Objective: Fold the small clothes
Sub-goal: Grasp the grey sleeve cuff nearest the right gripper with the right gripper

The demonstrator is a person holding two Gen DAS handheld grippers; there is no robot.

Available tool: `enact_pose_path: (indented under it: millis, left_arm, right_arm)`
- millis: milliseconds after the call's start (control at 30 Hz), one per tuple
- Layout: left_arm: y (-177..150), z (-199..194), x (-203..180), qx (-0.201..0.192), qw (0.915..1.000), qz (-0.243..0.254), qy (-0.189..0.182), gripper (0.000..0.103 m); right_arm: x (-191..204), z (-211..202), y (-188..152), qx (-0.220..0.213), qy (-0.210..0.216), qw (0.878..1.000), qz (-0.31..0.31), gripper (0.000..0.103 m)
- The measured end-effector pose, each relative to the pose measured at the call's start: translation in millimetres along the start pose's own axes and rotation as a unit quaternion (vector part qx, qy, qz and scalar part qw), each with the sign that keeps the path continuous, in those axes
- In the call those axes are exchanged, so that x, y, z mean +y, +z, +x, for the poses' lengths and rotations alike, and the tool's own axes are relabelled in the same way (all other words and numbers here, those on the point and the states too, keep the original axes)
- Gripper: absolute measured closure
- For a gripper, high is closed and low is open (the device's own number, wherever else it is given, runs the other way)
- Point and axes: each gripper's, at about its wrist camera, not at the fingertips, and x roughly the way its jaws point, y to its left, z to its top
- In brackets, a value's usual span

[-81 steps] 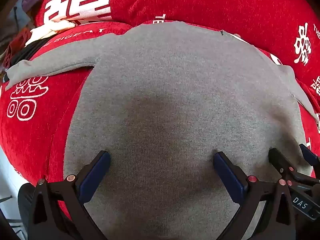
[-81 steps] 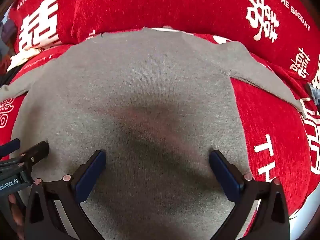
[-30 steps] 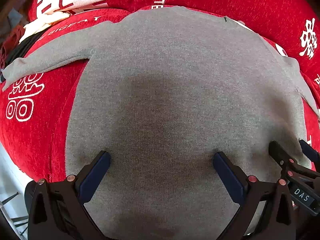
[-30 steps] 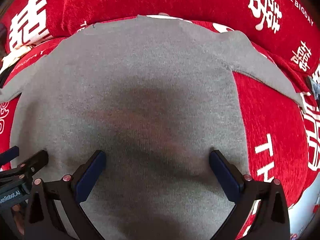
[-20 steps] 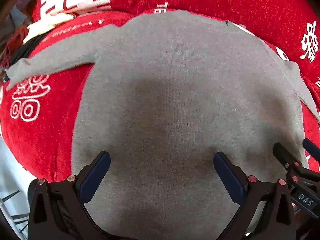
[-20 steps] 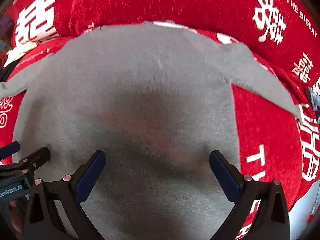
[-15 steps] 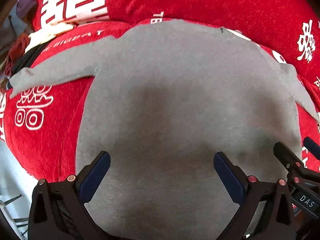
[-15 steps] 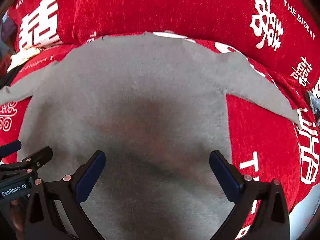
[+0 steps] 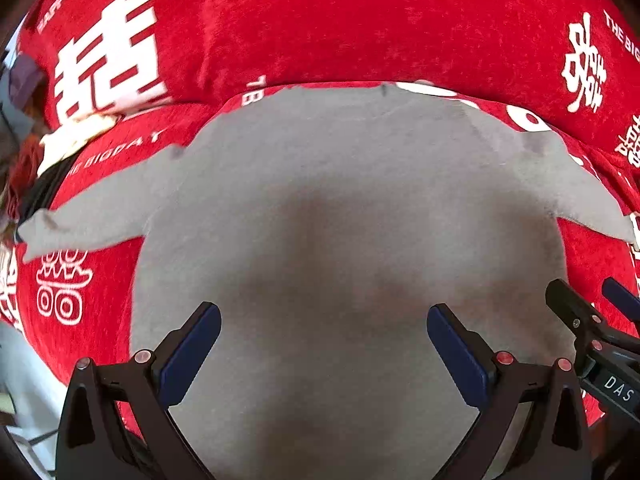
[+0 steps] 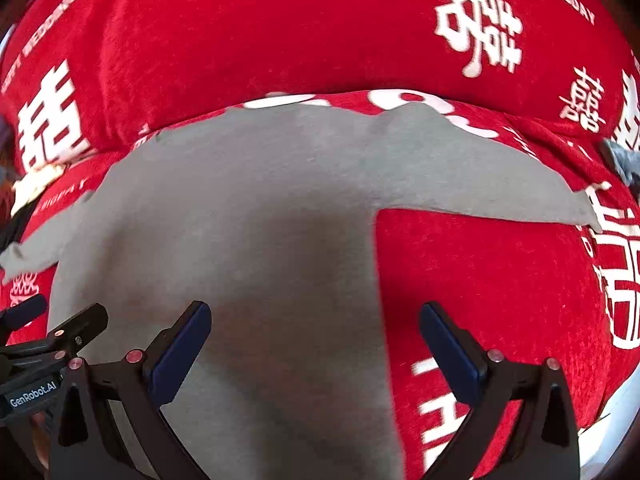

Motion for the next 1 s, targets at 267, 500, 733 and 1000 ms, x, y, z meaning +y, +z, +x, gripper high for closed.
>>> enact_pose_path:
  millis: [267,500,733,1000]
  left_arm:
    - [25.8,14.6,-56.6,0.001,0.9995,0.032,0.004,0.000]
    - [49.0,35.4,-104.8,0.010,0.9988,0.049,0.006,0.000]
    - [68.4,56.6,-143.6,0.022,0.9981,0.058,0.005,0.000]
    - [92.0,78.2,-155.1,0.033,0.9989,0.034,0.005,0.000]
  right_arm:
    - [-90.9,15.1,13.4,-0.005,-0.014,0.996,0.093,0.000]
    - [-180.7,28.7,12.7,-0.009,-0.040,0.982,0.185,0.000]
    - [-245.2,35.1,23.7,-0.039,-0.057,0.972,0.225,0.000]
    - [-311.5,70.1,69.3,-0.052,-0.014,0.961,0.272,0.000]
